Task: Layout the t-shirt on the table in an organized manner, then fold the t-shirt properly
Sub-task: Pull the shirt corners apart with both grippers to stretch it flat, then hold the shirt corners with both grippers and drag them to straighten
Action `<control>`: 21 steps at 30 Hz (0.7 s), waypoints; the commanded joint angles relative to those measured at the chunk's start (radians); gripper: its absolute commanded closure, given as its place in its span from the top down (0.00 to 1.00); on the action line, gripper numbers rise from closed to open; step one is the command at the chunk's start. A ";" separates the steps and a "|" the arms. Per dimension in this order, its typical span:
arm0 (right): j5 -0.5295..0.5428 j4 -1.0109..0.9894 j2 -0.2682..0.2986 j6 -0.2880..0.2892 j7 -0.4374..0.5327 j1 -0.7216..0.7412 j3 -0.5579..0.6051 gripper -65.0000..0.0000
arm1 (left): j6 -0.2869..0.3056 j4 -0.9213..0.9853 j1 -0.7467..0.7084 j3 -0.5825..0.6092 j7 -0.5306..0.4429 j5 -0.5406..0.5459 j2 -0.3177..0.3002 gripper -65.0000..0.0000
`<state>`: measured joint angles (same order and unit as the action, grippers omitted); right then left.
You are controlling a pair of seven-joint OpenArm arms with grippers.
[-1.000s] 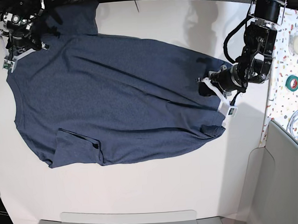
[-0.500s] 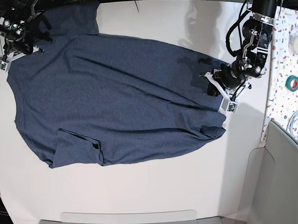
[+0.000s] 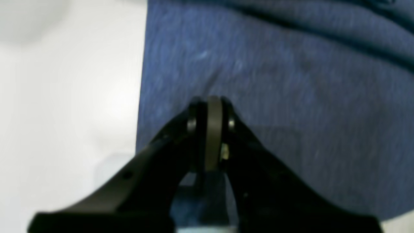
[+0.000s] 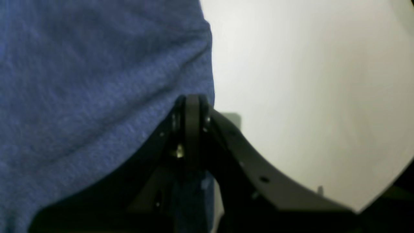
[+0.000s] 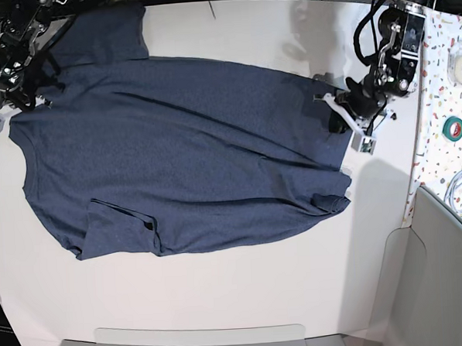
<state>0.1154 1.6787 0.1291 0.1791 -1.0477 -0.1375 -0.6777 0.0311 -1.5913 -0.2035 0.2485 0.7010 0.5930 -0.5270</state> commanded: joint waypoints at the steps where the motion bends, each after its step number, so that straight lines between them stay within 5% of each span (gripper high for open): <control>1: -0.001 -0.001 0.019 -0.002 0.005 0.011 -0.003 0.00 | -0.012 -0.001 -0.049 -0.010 0.145 -0.029 -0.011 0.06; 15: 0.005 -0.004 0.013 -0.002 -0.001 -0.011 -0.001 0.00 | -0.013 -0.129 -0.242 -0.076 0.147 -0.029 0.021 0.06; 21: 0.135 -0.004 0.008 -0.002 -0.001 -0.126 -0.003 0.00 | -0.013 -0.163 -0.287 -0.074 0.147 -0.029 0.028 0.06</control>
<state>0.2573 1.6821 0.1406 0.1734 -0.9646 -0.2440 -0.6792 0.0093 -1.7679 -0.4526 0.1619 0.7033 0.5598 -0.5011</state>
